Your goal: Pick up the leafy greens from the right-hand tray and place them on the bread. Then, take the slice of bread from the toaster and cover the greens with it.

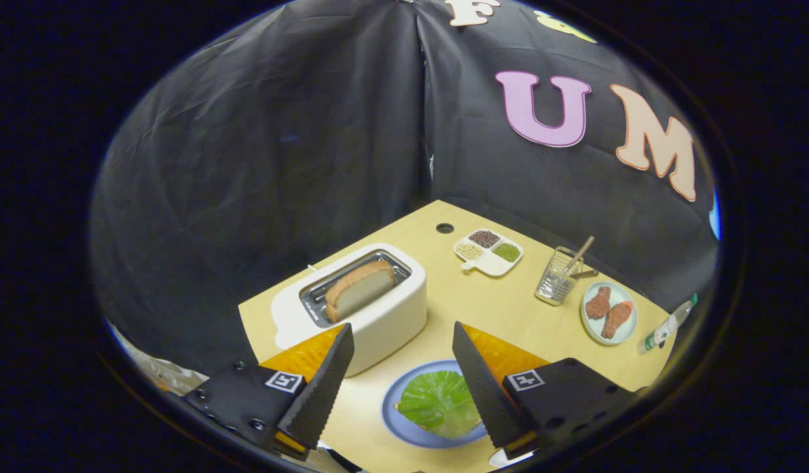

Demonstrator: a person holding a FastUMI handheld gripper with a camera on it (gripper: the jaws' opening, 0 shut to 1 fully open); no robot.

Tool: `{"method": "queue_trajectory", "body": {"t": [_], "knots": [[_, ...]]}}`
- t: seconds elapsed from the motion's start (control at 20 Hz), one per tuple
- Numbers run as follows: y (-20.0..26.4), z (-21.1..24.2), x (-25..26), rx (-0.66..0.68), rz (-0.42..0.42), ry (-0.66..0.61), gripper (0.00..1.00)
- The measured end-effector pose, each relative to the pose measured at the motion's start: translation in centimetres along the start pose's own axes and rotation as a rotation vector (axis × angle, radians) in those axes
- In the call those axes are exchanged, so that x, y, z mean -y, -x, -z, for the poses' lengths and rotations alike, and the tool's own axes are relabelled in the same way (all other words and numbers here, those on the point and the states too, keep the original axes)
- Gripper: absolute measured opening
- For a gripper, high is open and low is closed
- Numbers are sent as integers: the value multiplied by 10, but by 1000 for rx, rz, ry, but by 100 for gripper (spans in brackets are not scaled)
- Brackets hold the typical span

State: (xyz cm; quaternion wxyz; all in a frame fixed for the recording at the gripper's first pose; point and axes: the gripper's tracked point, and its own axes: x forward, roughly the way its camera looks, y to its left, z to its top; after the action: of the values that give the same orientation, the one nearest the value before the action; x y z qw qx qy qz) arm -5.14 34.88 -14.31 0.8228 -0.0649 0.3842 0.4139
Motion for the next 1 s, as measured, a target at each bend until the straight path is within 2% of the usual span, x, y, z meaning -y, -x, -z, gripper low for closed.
{"method": "queue_trajectory", "body": {"t": [0.35, 0.8, 1.0], "knots": [[-33, -34, -26, -14, -15, -36, 97], [-78, -42, -47, -74, -24, -105, 95], [-96, -35, -44, -117, 1, -150, 78]]}}
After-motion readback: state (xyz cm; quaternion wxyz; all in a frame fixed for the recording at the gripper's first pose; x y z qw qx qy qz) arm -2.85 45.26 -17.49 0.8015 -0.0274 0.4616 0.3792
